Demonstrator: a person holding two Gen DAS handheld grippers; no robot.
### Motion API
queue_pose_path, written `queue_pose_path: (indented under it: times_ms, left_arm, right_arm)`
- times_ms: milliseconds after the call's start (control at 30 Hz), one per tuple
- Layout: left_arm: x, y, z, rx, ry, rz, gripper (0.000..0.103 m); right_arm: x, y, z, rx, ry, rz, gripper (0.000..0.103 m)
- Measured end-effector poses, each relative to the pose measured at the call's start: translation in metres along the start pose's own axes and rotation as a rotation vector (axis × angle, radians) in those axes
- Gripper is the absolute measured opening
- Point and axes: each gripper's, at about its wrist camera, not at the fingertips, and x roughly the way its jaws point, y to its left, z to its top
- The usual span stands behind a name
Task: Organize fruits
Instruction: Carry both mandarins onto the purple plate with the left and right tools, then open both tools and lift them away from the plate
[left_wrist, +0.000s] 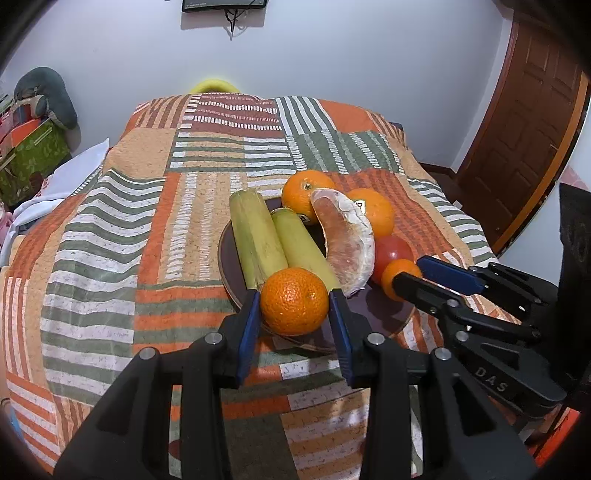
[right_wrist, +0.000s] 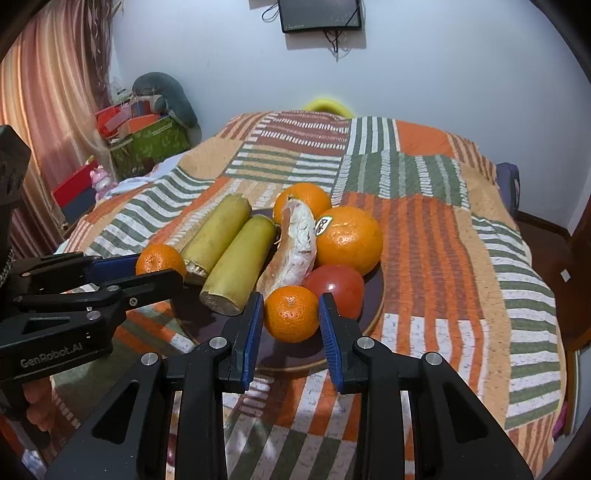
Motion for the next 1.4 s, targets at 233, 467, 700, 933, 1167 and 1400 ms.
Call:
queue_pose_path:
  times_ms: [233, 467, 700, 933, 1167, 1400]
  left_arm:
    - [0.01, -0.001, -0.003, 0.008, 0.027, -0.001, 0.037]
    - [0.012, -0.001, -0.002, 0.0, 0.04, -0.003, 0.04]
    - [-0.002, -0.003, -0.001, -0.004, 0.023, 0.001, 0.044]
    - [-0.038, -0.003, -0.003, -0.008, -0.017, 0.014, 0.044]
    - [-0.086, -0.003, -0.012, 0.011, -0.065, 0.042, 0.046]
    - [-0.127, 0.011, -0.034, -0.016, -0.095, 0.072, 0.052]
  right_arm:
    - [0.012, 0.001, -0.002, -0.002, 0.031, 0.03, 0.029]
    - [0.017, 0.002, -0.001, -0.006, 0.05, 0.033, 0.032]
    - [0.01, 0.001, -0.001, 0.002, 0.053, 0.034, 0.037]
    - [-0.018, 0.01, 0.002, -0.01, 0.025, 0.029, 0.039]
    - [-0.056, 0.023, -0.001, -0.02, -0.014, 0.017, 0.043]
    - [-0.083, 0.039, -0.011, -0.023, -0.027, 0.004, 0.047]
